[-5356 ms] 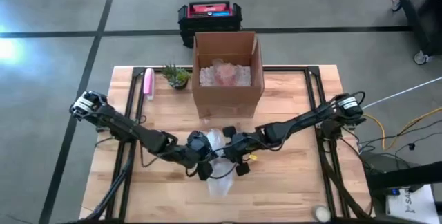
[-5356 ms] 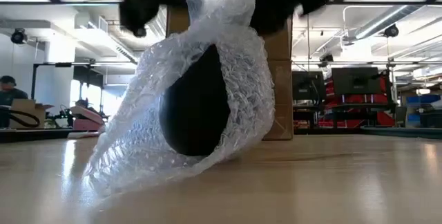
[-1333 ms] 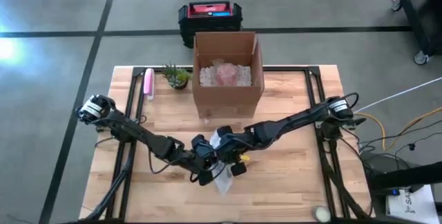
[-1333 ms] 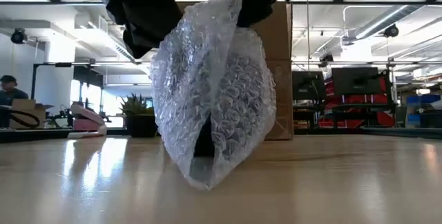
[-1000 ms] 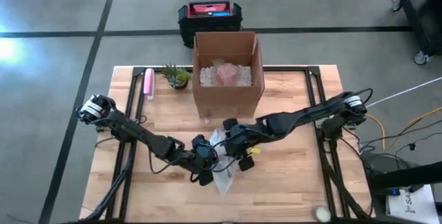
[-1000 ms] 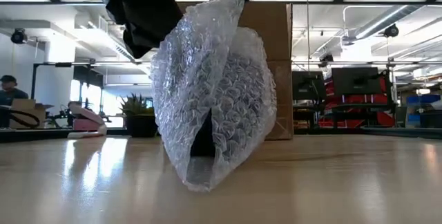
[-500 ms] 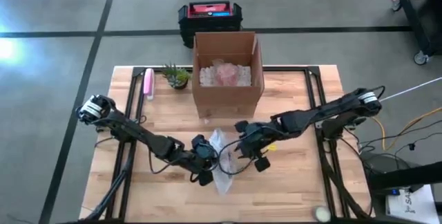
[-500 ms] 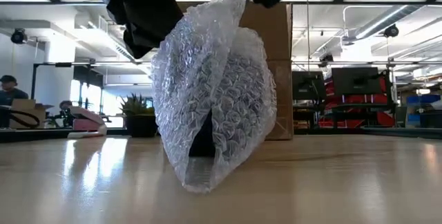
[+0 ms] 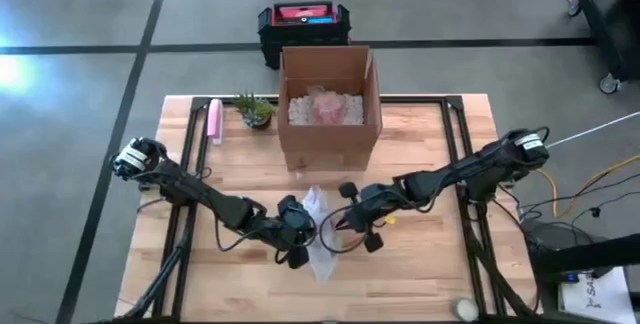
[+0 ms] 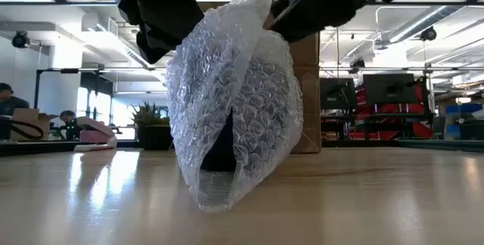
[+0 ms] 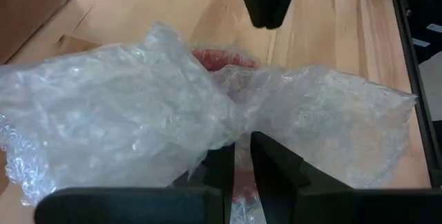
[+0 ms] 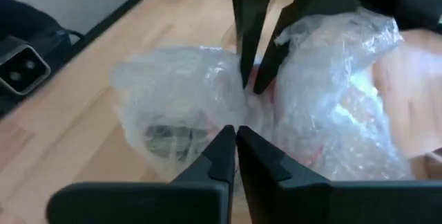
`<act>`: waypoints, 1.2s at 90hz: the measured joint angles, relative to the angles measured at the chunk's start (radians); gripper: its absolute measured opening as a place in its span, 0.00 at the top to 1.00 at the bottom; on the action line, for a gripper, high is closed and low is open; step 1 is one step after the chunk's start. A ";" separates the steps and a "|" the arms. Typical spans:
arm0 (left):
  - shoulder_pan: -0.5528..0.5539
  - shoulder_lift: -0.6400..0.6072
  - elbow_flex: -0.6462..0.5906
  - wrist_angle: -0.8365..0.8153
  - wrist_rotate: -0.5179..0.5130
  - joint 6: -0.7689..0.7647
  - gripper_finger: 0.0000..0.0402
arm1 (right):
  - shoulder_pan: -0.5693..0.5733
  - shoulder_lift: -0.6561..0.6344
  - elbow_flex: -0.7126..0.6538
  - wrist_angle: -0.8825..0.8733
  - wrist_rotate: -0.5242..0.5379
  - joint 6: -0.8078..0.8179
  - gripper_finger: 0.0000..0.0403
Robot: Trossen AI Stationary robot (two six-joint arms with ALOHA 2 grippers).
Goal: Wrap mug
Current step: Wrap the black mug with the bubble wrap
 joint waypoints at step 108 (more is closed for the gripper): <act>0.000 -0.015 -0.002 0.018 -0.001 0.004 0.91 | 0.000 0.212 0.137 0.042 0.001 -0.008 0.99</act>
